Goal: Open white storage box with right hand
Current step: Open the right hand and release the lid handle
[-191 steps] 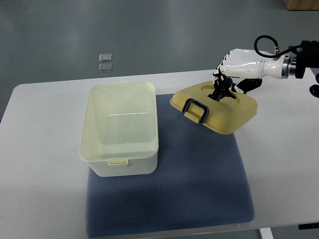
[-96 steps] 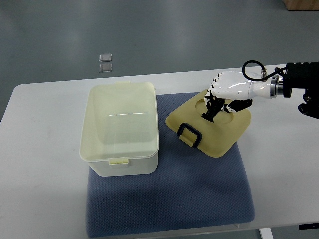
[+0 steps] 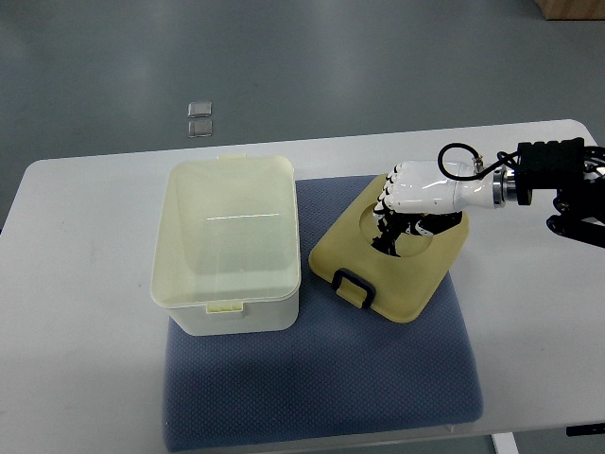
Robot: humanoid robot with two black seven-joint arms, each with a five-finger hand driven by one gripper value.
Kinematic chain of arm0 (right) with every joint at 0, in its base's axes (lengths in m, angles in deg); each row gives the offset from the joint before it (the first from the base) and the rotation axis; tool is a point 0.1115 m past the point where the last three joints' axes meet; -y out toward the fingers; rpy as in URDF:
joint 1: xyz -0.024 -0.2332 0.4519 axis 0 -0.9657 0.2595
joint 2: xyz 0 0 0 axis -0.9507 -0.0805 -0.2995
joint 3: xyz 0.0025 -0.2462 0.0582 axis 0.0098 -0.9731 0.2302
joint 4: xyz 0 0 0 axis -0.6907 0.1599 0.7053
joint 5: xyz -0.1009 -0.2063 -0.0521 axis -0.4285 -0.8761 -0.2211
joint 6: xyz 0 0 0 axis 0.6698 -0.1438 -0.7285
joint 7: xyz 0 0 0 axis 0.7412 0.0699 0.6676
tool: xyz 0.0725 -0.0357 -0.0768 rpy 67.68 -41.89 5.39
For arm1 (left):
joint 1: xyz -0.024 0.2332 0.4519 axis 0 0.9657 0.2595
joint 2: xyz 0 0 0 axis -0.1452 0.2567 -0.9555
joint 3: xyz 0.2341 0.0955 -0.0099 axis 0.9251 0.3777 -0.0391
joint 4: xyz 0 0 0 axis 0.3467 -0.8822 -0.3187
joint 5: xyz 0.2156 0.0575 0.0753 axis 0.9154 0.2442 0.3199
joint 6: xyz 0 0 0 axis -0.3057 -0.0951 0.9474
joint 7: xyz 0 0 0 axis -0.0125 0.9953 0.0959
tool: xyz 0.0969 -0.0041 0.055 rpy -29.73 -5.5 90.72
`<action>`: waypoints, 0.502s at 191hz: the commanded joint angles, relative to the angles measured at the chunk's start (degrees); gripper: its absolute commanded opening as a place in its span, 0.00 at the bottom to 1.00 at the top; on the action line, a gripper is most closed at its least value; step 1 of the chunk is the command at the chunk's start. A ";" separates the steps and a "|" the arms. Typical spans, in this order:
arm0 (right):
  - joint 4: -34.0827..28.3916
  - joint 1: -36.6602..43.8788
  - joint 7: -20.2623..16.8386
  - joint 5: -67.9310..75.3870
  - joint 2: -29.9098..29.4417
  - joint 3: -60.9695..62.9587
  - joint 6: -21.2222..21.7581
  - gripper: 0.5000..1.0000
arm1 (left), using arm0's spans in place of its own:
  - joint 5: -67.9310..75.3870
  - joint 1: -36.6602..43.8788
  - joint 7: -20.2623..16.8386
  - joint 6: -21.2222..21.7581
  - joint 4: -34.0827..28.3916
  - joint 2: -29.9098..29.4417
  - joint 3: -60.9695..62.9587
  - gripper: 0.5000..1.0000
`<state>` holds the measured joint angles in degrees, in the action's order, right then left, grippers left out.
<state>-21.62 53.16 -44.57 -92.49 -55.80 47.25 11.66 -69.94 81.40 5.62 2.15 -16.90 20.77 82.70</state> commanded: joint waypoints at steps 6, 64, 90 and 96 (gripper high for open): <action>0.38 0.14 0.00 0.46 -0.03 0.16 -0.02 0.50 | -0.01 -0.01 0.00 -0.04 0.00 0.00 0.00 1.00; 0.55 1.28 0.00 0.98 0.23 0.34 0.42 0.79 | -0.01 -0.01 0.00 0.05 0.00 0.00 0.00 1.00; 0.73 3.31 0.00 2.74 0.76 3.85 2.71 0.78 | -0.01 -0.01 0.00 -0.04 0.00 0.00 0.00 1.00; 1.08 3.48 0.00 3.71 0.93 5.44 4.55 0.77 | -0.01 -0.01 0.00 -0.04 0.00 0.00 0.00 1.00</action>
<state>-21.03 55.74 -44.56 -90.71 -55.40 49.12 12.98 -69.94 81.40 5.62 2.15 -16.90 20.77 82.70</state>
